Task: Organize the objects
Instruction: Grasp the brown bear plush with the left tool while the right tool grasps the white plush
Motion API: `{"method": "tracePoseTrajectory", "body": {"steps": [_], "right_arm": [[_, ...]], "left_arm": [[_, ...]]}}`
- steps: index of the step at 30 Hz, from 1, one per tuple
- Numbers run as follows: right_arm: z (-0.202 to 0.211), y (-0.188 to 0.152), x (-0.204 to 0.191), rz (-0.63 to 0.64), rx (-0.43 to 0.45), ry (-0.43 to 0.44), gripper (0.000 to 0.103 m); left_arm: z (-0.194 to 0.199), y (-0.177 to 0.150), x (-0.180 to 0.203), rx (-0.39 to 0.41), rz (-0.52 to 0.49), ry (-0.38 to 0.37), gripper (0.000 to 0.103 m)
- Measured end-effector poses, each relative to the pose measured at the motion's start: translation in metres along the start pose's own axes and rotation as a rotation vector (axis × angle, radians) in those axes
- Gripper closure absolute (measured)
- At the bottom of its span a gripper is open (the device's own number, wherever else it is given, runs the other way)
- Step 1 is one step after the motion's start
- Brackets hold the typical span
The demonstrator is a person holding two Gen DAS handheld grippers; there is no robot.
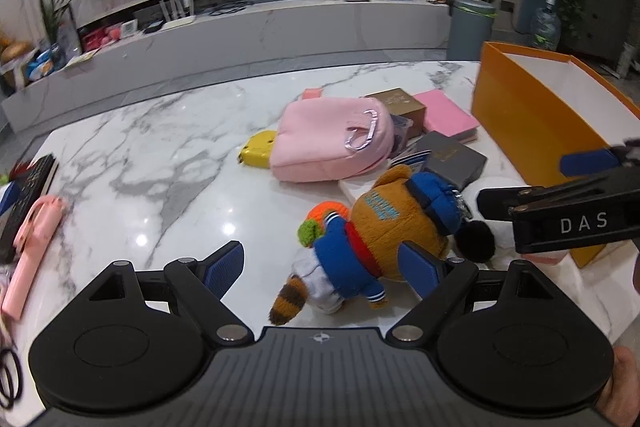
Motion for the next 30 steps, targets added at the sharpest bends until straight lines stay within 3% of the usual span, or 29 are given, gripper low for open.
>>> {"method": "tracePoseTrajectory", "body": {"steps": [3,8,15,21,24,30], "right_arm": [[-0.002,0.004,0.002,0.047,-0.016,0.054,0.001],[-0.006,0.005,0.011,0.098,-0.036,0.058,0.001],[-0.014,-0.009,0.013,0.128,-0.133,0.1,0.001],[-0.018,-0.018,0.009,0.222,-0.118,0.061,0.001],[-0.017,-0.015,0.007,0.244,-0.092,0.076,0.005],[-0.018,-0.017,0.001,0.284,-0.104,0.098,0.006]], "left_arm": [[-0.004,0.001,0.008,-0.011,-0.011,-0.049,0.002],[-0.009,0.0,0.021,-0.016,-0.061,-0.076,0.002],[-0.019,-0.008,0.042,-0.035,-0.232,-0.113,0.002],[-0.034,-0.011,0.044,-0.056,-0.271,-0.142,0.002],[-0.041,-0.012,0.042,-0.072,-0.268,-0.163,0.008],[-0.046,-0.018,0.044,-0.063,-0.317,-0.154,0.008]]}}
Point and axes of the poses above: each gripper's, at about its wrist camera, not at the fingertips, and z roughly against the way its jaws point, x to its right, y to its top, the point moved 8 cm from there along -z, roughly the way its jaws point, and after that the axes turned 11 degrees about x, right-handed, at the moved point
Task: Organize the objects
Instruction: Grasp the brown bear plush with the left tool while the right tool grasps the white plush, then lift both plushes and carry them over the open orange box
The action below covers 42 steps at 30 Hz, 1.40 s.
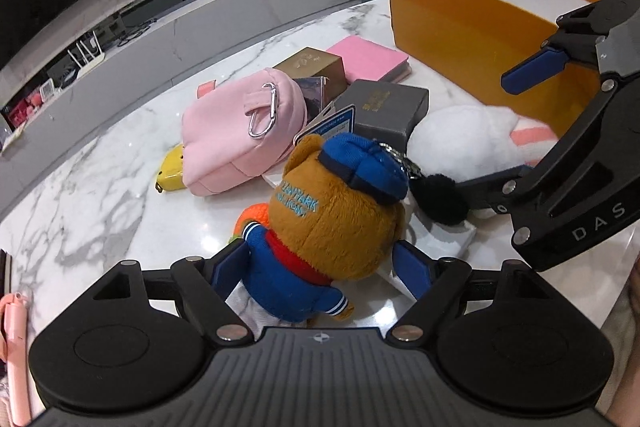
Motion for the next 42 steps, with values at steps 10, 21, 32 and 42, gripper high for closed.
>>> {"method": "tracePoseTrajectory", "body": {"steps": [10,21,32,42], "right_arm": [[-0.018,-0.017,-0.007,-0.011,-0.054,0.023,0.009],[-0.023,-0.021,-0.006,-0.132,-0.075,0.099,0.011],[-0.019,-0.019,0.005,-0.172,-0.046,0.092,0.03],[-0.02,-0.019,0.005,-0.164,-0.05,0.093,0.028]], "left_arm": [[-0.004,-0.005,-0.008,0.001,-0.012,-0.001,0.013],[-0.004,-0.013,-0.029,-0.028,0.152,0.0,0.022],[0.004,-0.01,-0.028,-0.007,0.203,-0.054,0.026],[-0.001,-0.012,-0.019,0.014,0.123,-0.048,0.023]]}}
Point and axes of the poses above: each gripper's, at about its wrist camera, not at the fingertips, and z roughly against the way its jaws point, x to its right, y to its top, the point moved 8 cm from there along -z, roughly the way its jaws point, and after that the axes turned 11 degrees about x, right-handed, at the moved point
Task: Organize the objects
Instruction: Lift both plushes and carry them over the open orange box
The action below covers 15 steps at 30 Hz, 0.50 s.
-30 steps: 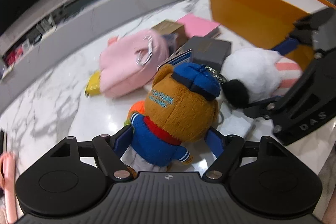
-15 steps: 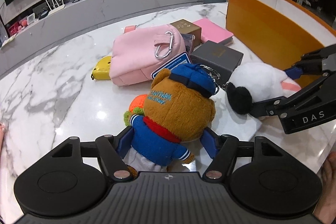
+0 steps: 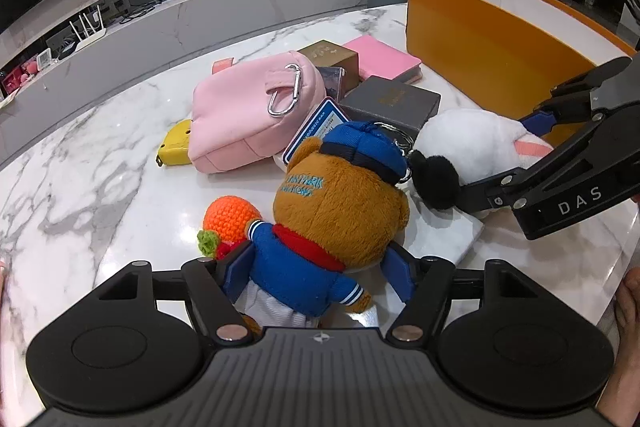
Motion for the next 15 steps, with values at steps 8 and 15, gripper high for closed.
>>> {"method": "tracePoseTrajectory", "body": {"steps": [8,15], "right_arm": [[-0.004,-0.001,0.004,-0.082,0.011,0.023,0.03],[0.001,0.003,0.001,-0.062,0.027,0.013,0.033]], "left_arm": [[0.0,0.0,0.0,0.022,-0.007,0.014,0.026],[0.009,0.004,0.002,0.025,0.001,-0.021,0.029]]}}
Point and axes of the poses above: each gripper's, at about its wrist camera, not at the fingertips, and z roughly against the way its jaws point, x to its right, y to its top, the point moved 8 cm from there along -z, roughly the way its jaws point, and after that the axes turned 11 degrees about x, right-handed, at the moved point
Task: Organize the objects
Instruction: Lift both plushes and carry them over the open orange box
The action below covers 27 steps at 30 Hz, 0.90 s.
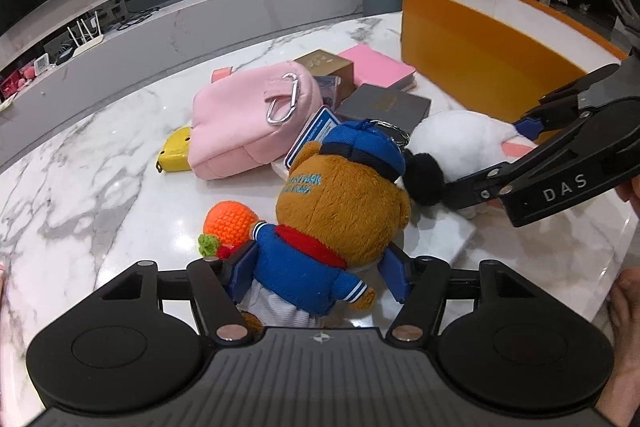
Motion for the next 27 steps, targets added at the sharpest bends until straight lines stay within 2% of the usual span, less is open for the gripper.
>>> {"method": "tracePoseTrajectory", "body": {"steps": [17,21,27], "right_arm": [[0.048,0.031,-0.014,0.028,0.115,0.032,0.033],[0.064,0.04,-0.012,0.018,0.149,0.033,0.033],[0.087,0.057,-0.006,0.014,0.202,0.024,0.033]], "left_arm": [[0.052,0.034,0.001,0.092,0.055,0.035,0.029],[0.059,0.045,0.007,0.116,0.119,0.02,0.029],[0.063,0.069,0.021,0.149,0.129,0.015,0.029]]}}
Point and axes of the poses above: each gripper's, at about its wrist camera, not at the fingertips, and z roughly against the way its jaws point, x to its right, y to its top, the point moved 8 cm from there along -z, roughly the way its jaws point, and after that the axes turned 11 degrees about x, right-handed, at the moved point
